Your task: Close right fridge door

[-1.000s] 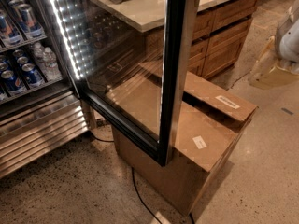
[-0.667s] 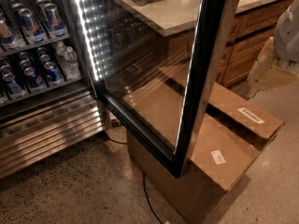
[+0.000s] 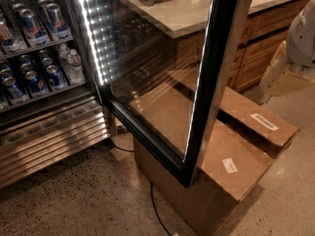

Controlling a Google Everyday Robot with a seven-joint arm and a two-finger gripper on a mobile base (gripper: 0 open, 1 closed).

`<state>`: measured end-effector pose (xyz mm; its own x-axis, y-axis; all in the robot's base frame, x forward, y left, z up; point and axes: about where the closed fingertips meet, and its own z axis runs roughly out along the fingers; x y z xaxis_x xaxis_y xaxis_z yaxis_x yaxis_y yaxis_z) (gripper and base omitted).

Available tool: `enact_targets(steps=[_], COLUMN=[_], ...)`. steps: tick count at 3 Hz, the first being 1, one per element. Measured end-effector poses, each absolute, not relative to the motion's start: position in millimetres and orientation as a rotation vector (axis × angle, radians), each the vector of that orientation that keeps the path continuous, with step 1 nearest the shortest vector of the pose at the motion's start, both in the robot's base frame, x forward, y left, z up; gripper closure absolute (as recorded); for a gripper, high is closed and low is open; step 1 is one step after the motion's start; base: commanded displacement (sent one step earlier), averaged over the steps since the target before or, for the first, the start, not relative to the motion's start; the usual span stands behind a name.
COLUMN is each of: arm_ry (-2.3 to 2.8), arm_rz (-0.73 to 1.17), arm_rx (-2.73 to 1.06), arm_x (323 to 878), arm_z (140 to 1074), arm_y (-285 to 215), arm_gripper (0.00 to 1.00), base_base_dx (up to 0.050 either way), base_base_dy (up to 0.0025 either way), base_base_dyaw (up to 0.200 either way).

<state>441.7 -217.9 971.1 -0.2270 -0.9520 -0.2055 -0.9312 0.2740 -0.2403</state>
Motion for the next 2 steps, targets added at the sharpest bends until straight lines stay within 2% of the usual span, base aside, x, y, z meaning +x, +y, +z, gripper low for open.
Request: enact_targets(steps=[2], arm_ry=[2.336], arm_rz=[0.035], arm_rx=[-1.780], arm_x=[455], arm_z=[892], arm_y=[-217], arm_gripper=[1.00], base_base_dx=[0.000], base_base_dy=[0.00000], base_base_dyaw=[0.000])
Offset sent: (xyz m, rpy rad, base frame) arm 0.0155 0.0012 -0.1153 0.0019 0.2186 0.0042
